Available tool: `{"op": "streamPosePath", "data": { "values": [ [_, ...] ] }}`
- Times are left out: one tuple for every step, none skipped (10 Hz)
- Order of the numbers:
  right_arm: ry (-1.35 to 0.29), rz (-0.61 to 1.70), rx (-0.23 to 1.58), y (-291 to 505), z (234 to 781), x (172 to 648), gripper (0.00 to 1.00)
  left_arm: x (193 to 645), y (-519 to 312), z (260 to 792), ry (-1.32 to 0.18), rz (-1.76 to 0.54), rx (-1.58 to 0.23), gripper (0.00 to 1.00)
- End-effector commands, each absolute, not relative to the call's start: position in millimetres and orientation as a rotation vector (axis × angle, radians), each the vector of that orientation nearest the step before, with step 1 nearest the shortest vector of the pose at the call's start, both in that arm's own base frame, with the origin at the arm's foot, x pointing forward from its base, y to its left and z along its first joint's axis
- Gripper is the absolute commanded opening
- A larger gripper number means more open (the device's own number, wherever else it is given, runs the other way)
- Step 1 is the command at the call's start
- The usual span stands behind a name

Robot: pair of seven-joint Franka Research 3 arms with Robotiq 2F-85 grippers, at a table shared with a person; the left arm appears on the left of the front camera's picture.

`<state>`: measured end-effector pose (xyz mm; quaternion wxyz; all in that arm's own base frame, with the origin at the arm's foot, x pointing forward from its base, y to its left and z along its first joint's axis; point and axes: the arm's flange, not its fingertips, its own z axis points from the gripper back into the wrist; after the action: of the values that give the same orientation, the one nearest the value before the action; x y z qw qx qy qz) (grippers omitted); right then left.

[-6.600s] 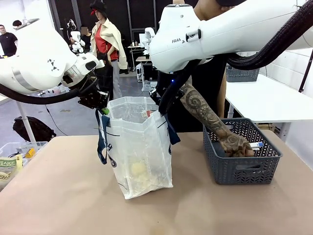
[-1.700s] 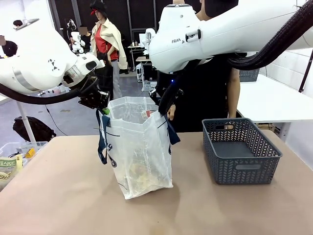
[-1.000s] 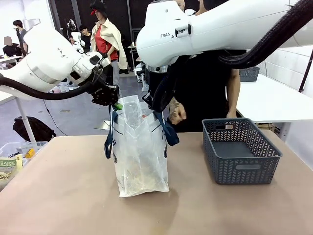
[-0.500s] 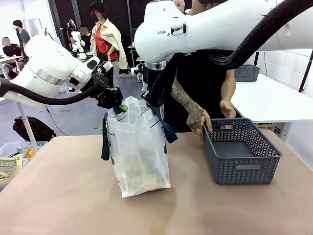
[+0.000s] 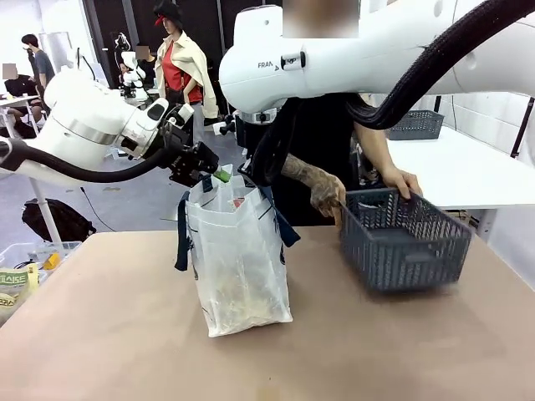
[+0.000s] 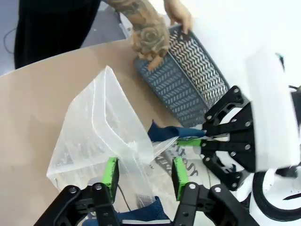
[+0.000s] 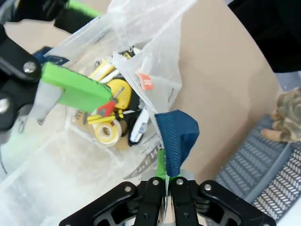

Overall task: Transfer purchased items from the store into the shopping bag.
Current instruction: Move the Reusable shopping bag to the right side of the table.

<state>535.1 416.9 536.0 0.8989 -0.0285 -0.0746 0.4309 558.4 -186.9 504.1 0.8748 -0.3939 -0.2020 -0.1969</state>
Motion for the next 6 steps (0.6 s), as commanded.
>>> {"op": "streamPosePath", "data": {
  "values": [
    [-0.131,0.991,-0.167,429.4,532.8,535.4,0.0,562.3,-186.9,501.7,-0.423,-0.418,-0.888,0.72],
    [-0.133,1.014,-0.167,431.3,531.4,531.4,0.0,562.4,-189.3,501.0,-0.416,-0.426,-0.884,0.72],
    [-0.149,1.066,-0.16,432.5,530.9,527.4,0.0,564.4,-191.0,500.8,-0.413,-0.416,-0.881,0.72],
    [-0.159,1.099,-0.16,436.0,530.9,523.9,0.0,565.9,-193.8,499.4,-0.404,-0.408,-0.885,0.72],
    [-0.156,1.12,-0.159,437.6,531.6,523.2,0.0,566.8,-195.2,498.8,-0.402,-0.418,-0.892,0.72],
    [-0.154,1.16,-0.156,439.5,533.7,521.0,0.0,568.0,-195.8,498.3,-0.408,-0.43,-0.91,0.72]
  ]
}}
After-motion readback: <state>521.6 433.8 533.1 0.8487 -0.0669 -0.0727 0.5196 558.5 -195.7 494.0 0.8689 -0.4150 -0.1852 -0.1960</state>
